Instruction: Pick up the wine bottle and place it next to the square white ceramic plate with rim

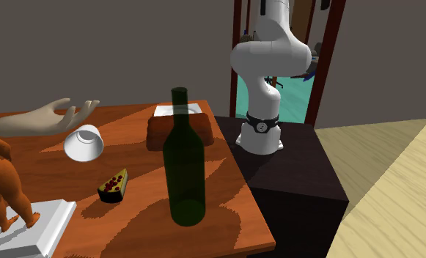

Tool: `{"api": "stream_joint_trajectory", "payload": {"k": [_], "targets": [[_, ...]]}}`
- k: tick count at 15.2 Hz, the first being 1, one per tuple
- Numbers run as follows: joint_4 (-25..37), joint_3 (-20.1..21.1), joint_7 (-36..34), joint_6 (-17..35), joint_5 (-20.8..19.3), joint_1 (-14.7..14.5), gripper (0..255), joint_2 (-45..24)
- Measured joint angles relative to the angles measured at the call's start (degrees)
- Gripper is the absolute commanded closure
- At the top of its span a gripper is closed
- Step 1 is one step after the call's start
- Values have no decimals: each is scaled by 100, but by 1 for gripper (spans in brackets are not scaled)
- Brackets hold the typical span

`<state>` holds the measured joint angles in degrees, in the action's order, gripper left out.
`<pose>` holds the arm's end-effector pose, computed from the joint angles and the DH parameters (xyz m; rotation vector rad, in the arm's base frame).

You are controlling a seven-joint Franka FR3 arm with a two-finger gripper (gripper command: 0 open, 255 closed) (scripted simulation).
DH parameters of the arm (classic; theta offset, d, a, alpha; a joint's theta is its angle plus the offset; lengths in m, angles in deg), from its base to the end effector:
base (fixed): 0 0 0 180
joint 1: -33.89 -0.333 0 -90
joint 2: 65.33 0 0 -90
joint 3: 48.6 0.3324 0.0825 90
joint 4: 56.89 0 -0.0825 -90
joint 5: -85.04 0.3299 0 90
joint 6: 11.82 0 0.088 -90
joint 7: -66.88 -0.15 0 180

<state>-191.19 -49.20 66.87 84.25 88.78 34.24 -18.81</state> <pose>0.2508 0.0039 0.5814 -3.0615 0.0249 -0.2226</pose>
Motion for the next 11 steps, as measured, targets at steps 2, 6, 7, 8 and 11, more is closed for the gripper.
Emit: {"api": "stream_joint_trajectory", "payload": {"k": [2,6,7,8,11], "targets": [[-65,-57,72,43,-37,16,0,3],[-192,-427,547,306,-275,108,0,-260],[-201,-563,712,389,-358,146,0,-369],[-245,-655,835,454,-419,172,0,-422],[-256,-985,1255,714,-606,246,0,-767]]}}
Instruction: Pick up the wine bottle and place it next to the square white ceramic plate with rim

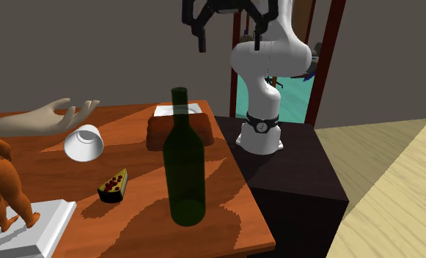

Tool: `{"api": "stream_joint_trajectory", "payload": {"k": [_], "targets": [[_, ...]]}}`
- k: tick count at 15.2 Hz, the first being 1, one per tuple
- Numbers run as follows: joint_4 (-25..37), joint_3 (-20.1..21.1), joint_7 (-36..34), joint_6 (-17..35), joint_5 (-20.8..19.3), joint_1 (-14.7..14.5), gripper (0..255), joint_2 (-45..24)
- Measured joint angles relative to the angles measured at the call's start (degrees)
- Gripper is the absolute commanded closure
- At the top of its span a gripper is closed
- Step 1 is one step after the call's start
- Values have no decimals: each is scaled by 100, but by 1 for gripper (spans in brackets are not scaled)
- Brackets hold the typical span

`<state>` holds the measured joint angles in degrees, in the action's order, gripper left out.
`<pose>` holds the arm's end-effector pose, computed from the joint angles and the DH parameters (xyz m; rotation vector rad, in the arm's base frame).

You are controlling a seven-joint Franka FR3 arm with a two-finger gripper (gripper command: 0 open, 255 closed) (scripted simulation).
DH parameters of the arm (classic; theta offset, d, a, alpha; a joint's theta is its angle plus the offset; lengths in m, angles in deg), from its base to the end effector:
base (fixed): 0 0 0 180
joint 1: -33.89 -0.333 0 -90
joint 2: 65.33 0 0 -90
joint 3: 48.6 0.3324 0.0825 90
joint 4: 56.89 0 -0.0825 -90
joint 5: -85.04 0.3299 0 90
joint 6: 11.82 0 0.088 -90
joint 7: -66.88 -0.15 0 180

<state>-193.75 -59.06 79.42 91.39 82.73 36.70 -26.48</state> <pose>0.2860 -0.0842 0.5337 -3.0817 -0.0461 -0.1486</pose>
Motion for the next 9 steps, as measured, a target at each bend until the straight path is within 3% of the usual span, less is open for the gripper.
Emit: {"api": "stream_joint_trajectory", "payload": {"k": [9], "targets": [[110,-869,1112,758,-355,154,0,-1071]]}}
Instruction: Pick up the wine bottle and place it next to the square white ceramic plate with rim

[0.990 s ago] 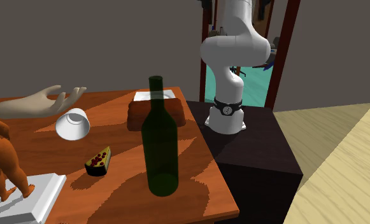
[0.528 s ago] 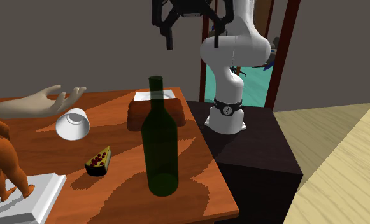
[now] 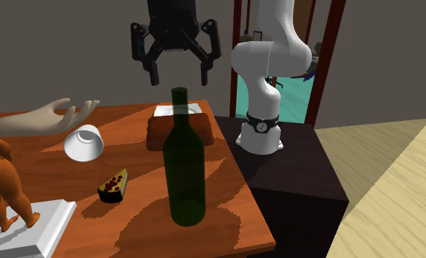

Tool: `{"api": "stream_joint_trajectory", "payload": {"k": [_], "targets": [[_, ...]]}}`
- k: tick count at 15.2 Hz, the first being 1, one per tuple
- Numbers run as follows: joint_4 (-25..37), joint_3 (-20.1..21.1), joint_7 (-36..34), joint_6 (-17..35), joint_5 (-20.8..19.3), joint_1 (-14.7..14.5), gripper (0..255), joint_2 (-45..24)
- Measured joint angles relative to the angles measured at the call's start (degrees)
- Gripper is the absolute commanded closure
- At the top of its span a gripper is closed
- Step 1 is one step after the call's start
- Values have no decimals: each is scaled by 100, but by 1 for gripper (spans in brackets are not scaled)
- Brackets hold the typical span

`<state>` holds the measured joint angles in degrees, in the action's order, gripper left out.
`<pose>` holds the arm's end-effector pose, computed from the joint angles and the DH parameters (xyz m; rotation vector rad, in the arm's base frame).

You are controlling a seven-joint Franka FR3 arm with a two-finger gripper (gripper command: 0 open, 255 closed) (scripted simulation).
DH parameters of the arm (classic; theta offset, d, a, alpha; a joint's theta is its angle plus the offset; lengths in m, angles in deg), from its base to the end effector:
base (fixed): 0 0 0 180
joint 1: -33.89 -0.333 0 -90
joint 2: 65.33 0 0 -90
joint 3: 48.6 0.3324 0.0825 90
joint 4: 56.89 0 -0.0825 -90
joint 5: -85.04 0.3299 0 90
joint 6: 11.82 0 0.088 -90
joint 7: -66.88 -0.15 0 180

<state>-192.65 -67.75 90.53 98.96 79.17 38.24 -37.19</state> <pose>0.3181 -0.1626 0.4875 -3.0972 -0.1115 -0.0843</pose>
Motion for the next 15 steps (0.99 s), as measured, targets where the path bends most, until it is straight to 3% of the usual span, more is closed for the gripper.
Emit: {"api": "stream_joint_trajectory", "payload": {"k": [7,13,14,15], "targets": [[-373,-82,53,538,-11,-4,0,-178],[-414,-89,56,602,-10,-5,0,-198],[-414,-89,56,602,-10,-5,255,-198],[-414,-89,56,602,-10,-5,255,-198]]}}
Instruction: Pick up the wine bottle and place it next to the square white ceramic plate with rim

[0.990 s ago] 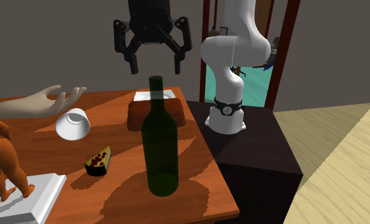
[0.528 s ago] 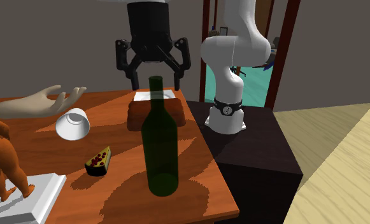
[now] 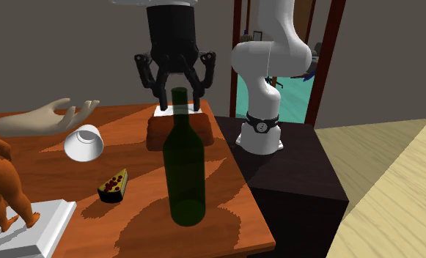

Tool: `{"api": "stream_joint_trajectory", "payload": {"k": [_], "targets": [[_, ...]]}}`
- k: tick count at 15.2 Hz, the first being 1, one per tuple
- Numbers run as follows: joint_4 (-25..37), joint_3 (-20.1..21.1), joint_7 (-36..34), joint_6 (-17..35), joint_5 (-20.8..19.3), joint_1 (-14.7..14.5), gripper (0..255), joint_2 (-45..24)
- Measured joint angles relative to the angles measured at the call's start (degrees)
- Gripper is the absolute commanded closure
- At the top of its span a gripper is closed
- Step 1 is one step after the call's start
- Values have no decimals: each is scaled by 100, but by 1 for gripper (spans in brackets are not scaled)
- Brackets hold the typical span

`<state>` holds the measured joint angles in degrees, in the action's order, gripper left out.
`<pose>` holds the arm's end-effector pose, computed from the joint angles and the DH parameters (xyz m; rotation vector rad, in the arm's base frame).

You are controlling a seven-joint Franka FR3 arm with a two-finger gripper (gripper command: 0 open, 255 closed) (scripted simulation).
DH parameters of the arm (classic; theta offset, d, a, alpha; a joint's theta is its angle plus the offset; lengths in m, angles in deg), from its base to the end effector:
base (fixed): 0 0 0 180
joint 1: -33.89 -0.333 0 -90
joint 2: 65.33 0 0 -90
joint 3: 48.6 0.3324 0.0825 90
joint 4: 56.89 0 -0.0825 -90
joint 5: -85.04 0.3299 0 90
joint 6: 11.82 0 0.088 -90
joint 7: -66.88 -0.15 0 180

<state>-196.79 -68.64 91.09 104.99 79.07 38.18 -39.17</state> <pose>0.3237 -0.1643 0.4542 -3.0981 -0.1155 -0.0821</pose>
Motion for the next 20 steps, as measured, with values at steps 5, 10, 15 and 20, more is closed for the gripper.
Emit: {"api": "stream_joint_trajectory", "payload": {"k": [5,10,15,20], "targets": [[1,1,0,0,0,0,255,1],[22,7,-5,-38,0,0,255,16],[311,58,-28,-415,9,-5,255,105],[650,107,-50,-810,27,-16,255,163]]}}
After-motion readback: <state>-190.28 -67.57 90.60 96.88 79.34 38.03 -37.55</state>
